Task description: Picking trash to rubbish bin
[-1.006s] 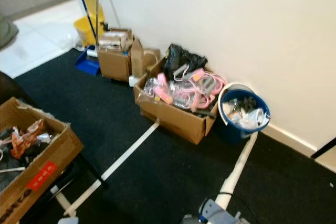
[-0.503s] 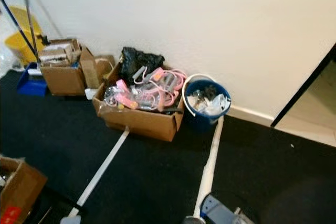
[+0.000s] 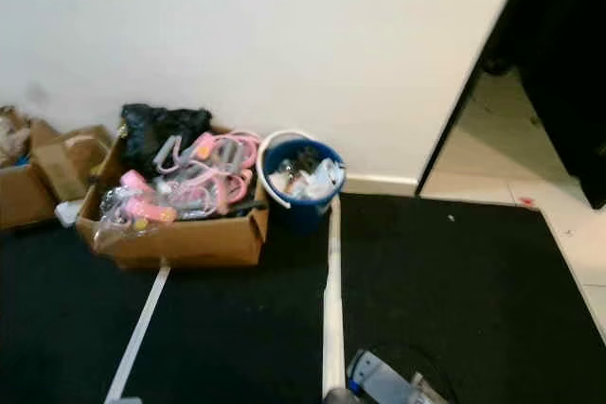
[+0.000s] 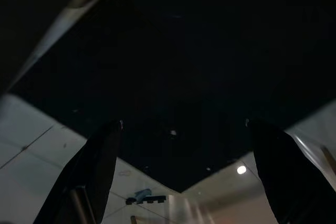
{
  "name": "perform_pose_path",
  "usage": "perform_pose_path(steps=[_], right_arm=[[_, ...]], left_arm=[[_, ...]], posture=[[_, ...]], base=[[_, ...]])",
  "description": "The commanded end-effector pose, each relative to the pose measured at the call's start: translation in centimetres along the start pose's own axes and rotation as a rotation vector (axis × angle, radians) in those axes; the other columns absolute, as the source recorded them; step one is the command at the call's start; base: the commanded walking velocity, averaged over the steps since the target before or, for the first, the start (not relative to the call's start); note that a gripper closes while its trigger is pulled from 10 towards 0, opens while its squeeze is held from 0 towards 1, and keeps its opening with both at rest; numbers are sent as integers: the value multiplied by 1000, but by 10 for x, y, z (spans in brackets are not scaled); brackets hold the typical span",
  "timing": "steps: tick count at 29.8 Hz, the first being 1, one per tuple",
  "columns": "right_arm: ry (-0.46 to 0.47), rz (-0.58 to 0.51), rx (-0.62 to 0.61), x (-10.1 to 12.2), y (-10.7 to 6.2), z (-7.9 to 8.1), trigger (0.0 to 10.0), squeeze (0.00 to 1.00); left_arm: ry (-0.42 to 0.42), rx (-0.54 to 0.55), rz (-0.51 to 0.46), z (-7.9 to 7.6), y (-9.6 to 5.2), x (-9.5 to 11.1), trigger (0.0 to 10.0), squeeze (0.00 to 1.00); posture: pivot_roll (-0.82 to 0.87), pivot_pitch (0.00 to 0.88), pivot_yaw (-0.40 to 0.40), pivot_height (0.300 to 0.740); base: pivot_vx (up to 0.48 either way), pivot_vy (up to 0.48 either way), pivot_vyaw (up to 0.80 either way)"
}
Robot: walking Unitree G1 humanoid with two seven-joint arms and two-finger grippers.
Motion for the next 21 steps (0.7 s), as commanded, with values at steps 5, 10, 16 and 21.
perform_pose_path(steps=[5,10,16,21], right_arm=[[3,8,21,-4,1,4,10000,0],[6,8,22,-4,1,5,10000,0],[9,-1,32,2,2,15,10000,0],[10,-1,33,2,2,15,10000,0]], left_arm=[[15,-7,32,-2,-2,-11,10000,0],[17,-11,34,-3,-2,-12,10000,0],[22,-17,33,-7,-2,-13,10000,0],[25,-20,31,-8,-2,-12,10000,0]], posture=[[119,26,-5,740],[116,32,-4,740],[113,38,-4,740],[112,41,-4,740]], base=[[0,0,-788],[0,0,-788],[0,0,-788],[0,0,-788]])
Point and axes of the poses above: a point about 5 cm out from each wrist's last joint towards the gripper, its own y axis pointing out of the wrist towards the gripper, its own x axis along the axis of the wrist's last joint, z = x × y, the point moved 5 cm from there along y, pointing out of the wrist towards the gripper, and after that the axes turned 15 degrees about y, right-handed, at the moved point
